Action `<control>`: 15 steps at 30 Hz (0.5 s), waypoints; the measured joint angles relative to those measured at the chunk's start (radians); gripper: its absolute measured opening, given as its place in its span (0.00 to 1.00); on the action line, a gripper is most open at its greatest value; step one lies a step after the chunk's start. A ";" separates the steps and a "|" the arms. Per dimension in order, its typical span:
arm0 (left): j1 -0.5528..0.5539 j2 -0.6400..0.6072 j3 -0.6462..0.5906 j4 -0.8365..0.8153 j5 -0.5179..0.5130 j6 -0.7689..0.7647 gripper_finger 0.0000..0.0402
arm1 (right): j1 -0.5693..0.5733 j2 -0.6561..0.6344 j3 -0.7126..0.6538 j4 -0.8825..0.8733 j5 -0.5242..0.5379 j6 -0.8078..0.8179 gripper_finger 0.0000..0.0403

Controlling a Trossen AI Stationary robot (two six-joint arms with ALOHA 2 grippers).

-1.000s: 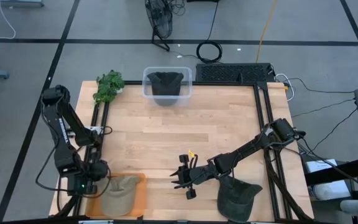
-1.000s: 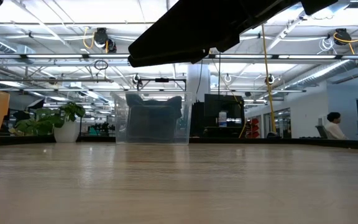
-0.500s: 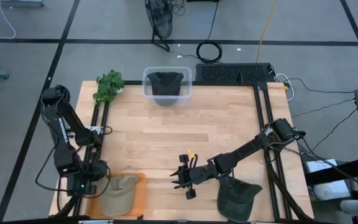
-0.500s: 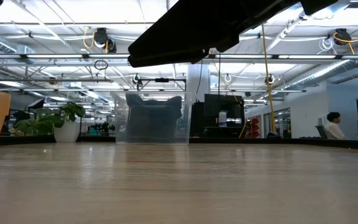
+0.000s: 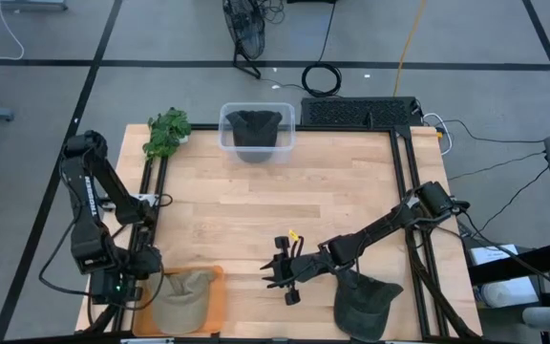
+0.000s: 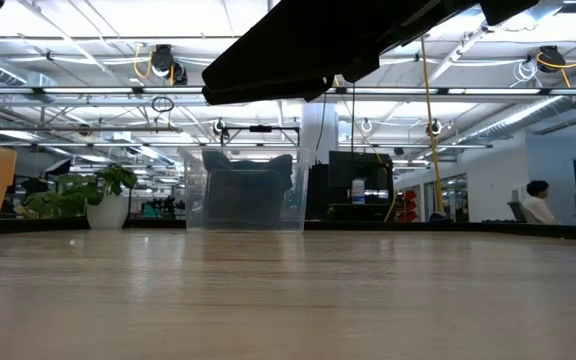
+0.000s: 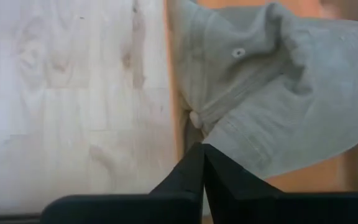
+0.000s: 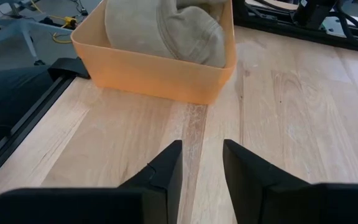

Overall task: Pick & Place hat
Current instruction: Put the brown cap into the orange bin

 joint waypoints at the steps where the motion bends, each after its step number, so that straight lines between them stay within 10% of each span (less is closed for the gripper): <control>1: 0.003 0.000 0.004 -0.007 0.000 -0.001 0.03 | 0.000 0.000 0.000 0.000 0.000 0.000 0.23; 15: 0.026 0.072 0.006 0.279 -0.044 0.026 0.04 | 0.000 0.000 0.000 -0.009 -0.002 0.002 0.23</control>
